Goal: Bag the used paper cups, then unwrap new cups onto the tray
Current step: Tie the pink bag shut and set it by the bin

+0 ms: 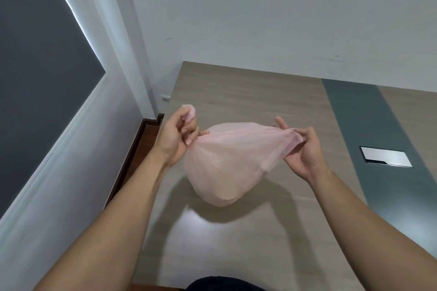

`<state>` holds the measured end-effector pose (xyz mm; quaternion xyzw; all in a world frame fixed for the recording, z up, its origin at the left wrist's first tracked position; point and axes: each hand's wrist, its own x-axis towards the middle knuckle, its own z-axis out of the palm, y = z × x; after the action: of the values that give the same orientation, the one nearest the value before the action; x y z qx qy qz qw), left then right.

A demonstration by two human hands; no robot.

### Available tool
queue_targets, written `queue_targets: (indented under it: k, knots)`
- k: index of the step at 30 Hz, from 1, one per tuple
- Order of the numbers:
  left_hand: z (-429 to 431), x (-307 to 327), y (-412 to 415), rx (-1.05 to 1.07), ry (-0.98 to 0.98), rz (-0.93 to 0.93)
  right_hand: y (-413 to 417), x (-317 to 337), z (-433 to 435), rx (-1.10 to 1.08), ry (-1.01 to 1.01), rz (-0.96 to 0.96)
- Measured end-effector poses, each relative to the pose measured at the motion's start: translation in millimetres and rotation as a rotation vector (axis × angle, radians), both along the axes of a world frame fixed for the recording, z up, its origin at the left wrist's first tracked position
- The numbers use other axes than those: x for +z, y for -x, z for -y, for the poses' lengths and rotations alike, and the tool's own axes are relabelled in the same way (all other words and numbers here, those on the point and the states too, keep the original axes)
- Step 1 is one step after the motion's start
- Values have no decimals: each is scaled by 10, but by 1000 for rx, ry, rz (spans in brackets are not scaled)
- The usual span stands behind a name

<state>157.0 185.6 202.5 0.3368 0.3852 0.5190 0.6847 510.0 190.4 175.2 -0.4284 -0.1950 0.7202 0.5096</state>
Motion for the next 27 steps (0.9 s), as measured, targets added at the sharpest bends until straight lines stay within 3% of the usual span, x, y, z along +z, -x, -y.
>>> queue_targets:
  k: [1, 4, 12, 15, 18, 24, 27]
  knots:
    - [27, 40, -86, -54, -20, -20, 61, 51, 11, -12, -16, -105]
    - [96, 167, -375, -105, -118, -274, 294, 141, -21, -46, -64, -153]
    - [334, 77, -970, -374, -246, -1046, 837, 490, 41, 4, -197, 134]
    - [366, -112, -1041, -315, -257, -1136, 905, 607, 127, 42, -372, 379]
    - [374, -309, -991, -237, -213, -1059, 862, 730, 170, 101, -458, 574]
    - [418, -388, -761, -130, -120, -933, 625, 614, 222, 99, -399, 635]
    - [465, -406, -668, -159, -129, -920, 569, 371, 331, 400, -444, 801]
